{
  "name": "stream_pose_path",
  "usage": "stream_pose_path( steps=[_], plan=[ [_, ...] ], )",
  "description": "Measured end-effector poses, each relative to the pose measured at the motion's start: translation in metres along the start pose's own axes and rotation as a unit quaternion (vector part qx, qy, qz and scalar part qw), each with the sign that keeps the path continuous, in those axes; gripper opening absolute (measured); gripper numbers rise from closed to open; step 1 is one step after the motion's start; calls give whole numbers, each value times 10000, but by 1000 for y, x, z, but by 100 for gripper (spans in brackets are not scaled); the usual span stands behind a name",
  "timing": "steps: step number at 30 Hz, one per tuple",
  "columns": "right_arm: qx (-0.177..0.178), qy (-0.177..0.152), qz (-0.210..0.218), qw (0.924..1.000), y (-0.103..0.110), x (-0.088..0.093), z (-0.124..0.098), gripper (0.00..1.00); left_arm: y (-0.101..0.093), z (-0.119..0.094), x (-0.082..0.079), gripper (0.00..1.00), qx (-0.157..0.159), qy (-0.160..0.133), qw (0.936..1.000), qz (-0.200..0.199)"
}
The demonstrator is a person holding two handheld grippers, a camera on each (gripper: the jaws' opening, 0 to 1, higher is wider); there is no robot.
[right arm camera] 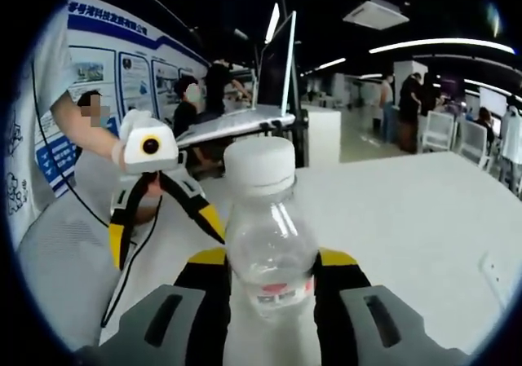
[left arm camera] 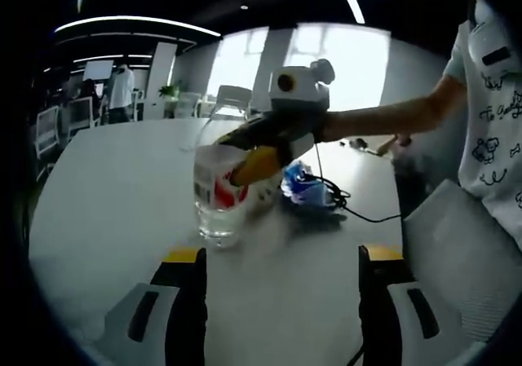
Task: Arrange the tabletop items into an orderly group along one side of the table until the central work area is clear of visible clutter.
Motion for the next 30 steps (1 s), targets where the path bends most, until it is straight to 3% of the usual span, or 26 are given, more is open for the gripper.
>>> stream_pose_path(
  steps=[16, 30],
  plan=[
    [203, -181, 77, 9996, -4, 2, -3, 35, 2, 1, -1, 72, -11, -40, 10000, -34],
    [614, -340, 258, 9972, -22, 3, -24, 35, 1, 8, -4, 72, 63, -40, 10000, -42]
  ],
)
Point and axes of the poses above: the point that each gripper's makers call its tool centre point, and the gripper's own axes: z roughly forward along the fingers, y roughly to its left, x roughly out of its underside, the point moved 5 cm from there along -z, roughly backward along the fingers, and after that the axes turned 11 degrees about y, right-handed, at the moved point
